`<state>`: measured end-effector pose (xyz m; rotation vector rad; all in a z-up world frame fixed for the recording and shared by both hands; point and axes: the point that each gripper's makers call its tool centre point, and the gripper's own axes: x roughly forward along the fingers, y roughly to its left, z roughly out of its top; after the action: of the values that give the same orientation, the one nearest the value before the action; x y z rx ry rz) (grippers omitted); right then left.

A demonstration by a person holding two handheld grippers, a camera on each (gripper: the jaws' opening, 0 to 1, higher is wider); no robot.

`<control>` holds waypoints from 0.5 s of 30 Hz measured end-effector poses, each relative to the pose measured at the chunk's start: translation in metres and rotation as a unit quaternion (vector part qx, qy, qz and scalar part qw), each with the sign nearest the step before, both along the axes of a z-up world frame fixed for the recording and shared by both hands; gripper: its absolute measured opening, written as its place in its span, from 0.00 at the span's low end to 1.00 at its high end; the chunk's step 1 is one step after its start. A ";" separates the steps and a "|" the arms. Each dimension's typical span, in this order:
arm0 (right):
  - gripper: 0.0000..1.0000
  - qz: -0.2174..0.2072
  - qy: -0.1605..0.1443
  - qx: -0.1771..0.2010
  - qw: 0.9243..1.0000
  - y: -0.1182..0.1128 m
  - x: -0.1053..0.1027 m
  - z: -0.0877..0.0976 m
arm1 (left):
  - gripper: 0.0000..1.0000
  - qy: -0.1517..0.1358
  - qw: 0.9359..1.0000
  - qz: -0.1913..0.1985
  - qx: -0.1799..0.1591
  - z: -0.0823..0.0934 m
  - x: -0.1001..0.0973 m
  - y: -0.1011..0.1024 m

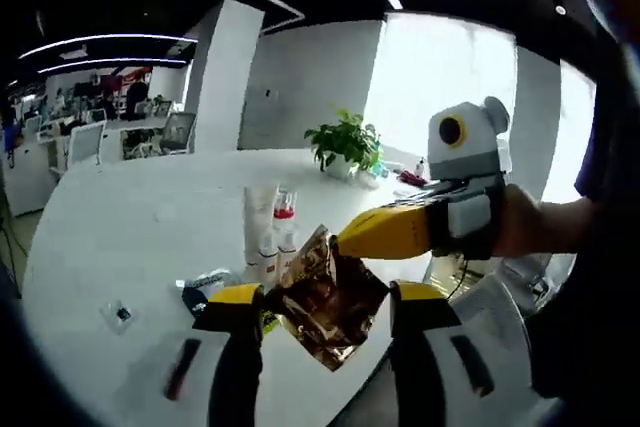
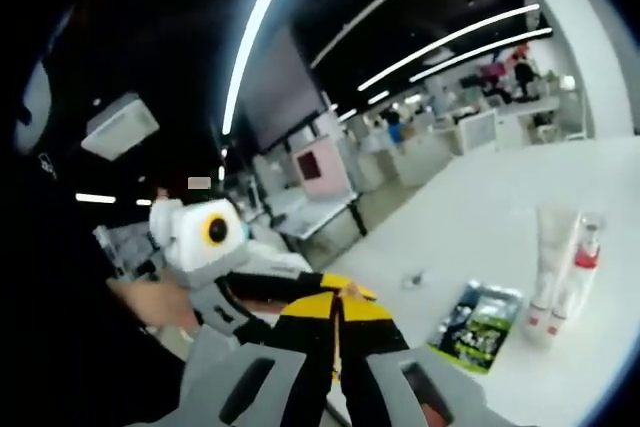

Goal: Arrange the skincare products in the storage area until every visible bottle or jar stands upright without overlapping.

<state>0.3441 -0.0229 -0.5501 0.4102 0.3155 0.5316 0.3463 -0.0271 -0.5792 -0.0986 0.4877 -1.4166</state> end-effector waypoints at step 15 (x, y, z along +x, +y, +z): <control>0.00 0.001 -0.059 0.158 0.986 -0.011 -0.009 0.047 | 0.38 0.226 0.961 -0.015 -0.159 0.036 -0.010 0.010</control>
<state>0.3347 -0.0344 -0.5033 0.6826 0.1170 0.6065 0.3368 -0.0175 -0.5430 -0.6899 0.6318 -1.4955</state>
